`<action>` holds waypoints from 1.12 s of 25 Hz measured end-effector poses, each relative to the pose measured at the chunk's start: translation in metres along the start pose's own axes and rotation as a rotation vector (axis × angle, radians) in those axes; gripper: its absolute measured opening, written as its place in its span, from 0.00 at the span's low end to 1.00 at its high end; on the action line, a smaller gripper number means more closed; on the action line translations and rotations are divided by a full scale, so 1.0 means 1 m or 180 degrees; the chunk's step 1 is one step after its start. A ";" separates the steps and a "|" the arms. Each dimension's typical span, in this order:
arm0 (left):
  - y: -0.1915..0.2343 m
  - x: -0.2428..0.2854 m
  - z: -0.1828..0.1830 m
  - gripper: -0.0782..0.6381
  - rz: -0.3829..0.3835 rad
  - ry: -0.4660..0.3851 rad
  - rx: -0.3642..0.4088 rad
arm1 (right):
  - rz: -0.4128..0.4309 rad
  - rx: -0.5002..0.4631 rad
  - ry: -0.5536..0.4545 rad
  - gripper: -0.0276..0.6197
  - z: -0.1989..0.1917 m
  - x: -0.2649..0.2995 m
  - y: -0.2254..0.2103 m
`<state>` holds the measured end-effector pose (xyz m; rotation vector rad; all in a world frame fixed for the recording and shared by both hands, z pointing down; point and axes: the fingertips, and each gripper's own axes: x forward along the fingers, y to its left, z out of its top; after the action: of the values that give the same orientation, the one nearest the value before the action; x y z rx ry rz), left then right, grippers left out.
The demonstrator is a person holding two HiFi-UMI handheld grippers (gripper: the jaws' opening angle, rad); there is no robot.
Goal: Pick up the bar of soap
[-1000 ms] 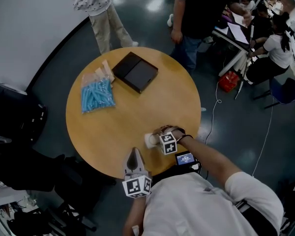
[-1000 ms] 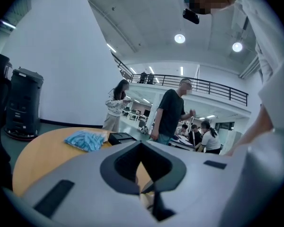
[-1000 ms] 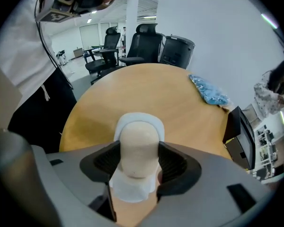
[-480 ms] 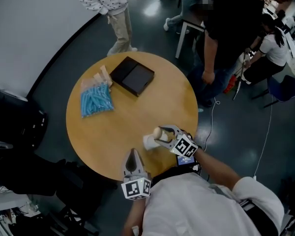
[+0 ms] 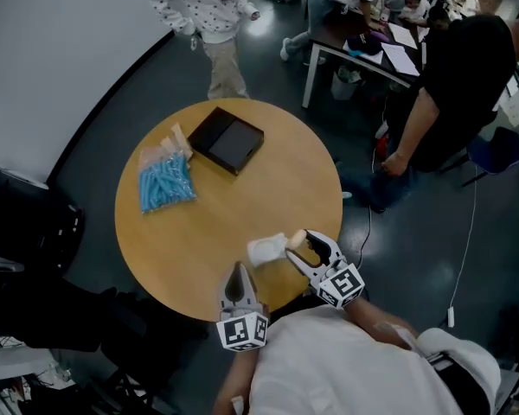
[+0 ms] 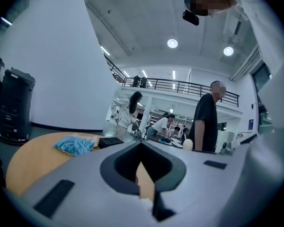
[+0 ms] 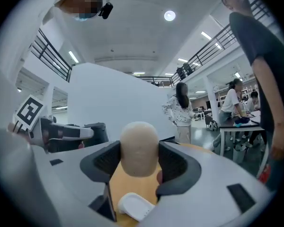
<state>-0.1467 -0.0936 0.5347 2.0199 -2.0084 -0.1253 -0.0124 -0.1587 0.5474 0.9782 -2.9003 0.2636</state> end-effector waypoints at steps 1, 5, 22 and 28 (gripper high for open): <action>-0.003 0.000 -0.001 0.12 -0.0019 0.0008 0.0007 | 0.0013 -0.0007 0.0000 0.44 0.001 0.000 0.001; -0.011 0.000 0.001 0.12 -0.0048 0.0003 0.0017 | 0.0030 0.0007 -0.0013 0.44 0.004 0.000 0.004; -0.006 0.001 0.001 0.12 -0.0007 -0.0024 0.0013 | 0.0088 -0.0046 0.0034 0.44 0.000 0.000 0.008; -0.005 0.001 0.002 0.12 -0.0014 -0.0032 0.0007 | 0.0132 -0.0089 0.0066 0.44 -0.002 0.002 0.013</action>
<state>-0.1424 -0.0950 0.5317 2.0291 -2.0109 -0.1344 -0.0215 -0.1496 0.5476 0.9064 -2.9001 0.2334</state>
